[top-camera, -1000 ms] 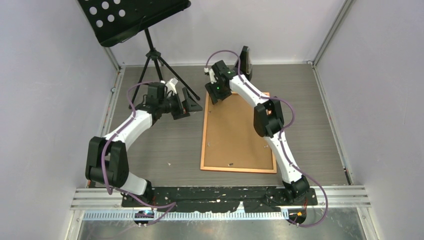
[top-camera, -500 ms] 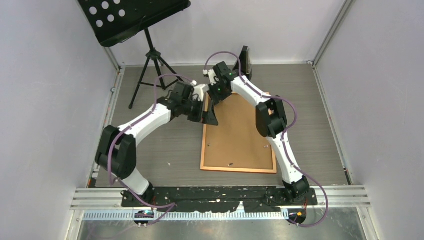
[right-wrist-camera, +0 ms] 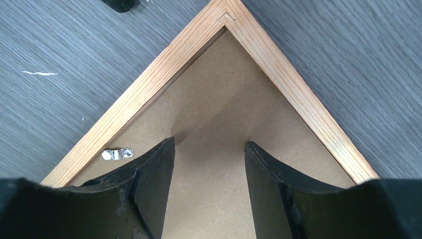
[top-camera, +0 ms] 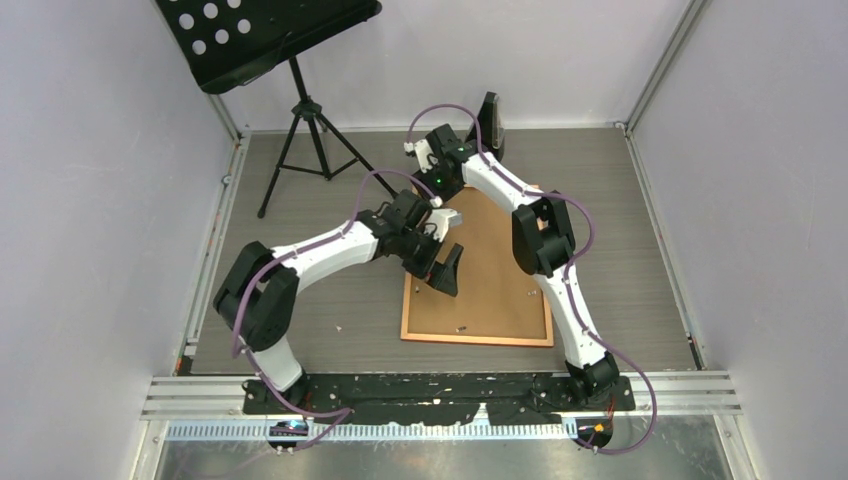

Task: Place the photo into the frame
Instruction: Install the photo frame at the center of the board.

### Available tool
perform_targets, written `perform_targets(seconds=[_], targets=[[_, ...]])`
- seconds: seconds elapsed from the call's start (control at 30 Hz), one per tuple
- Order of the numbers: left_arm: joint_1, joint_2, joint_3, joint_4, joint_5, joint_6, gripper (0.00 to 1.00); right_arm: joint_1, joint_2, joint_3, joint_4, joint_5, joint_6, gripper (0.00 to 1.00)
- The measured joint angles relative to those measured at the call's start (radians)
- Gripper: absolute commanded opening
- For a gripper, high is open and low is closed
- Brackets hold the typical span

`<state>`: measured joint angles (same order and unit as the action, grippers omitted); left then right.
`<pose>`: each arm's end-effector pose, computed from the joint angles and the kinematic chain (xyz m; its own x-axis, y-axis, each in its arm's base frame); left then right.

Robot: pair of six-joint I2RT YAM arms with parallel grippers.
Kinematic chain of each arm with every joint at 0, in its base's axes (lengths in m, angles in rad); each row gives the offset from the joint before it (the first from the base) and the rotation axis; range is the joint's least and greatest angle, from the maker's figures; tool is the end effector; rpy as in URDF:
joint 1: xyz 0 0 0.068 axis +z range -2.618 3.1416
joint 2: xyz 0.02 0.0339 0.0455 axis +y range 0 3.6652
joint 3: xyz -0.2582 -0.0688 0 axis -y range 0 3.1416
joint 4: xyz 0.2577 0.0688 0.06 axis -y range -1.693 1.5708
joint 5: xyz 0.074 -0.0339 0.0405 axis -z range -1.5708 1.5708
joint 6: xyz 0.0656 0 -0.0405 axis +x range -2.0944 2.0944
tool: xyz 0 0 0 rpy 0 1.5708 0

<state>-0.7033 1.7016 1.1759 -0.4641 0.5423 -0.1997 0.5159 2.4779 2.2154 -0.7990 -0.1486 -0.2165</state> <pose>0.2665 -0.2704 0.1832 -0.7776 0.4366 -0.4524 0.6282 0.5680 -0.5317 0.4784 0.2825 0.1424 -0.6234 -0.5978 -0.5039 -0.7010 0.7129 0.0215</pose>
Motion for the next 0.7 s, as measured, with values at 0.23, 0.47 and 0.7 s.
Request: perform_targets(seconds=[0.23, 0.47, 0.7], targets=[[-0.037, 0.094, 0.000, -0.002, 0.001, -0.033, 0.98, 0.000, 0.000, 0.000, 0.000, -0.002, -0.005, 0.60], [-0.050, 0.126, 0.000, 0.000, 0.004, -0.063, 0.96, 0.000, 0.000, 0.000, 0.000, -0.003, -0.006, 0.60], [-0.056, 0.132, 0.000, 0.003, 0.024, -0.085, 0.95, 0.006, 0.008, 0.021, -0.017, 0.001, -0.006, 0.59]])
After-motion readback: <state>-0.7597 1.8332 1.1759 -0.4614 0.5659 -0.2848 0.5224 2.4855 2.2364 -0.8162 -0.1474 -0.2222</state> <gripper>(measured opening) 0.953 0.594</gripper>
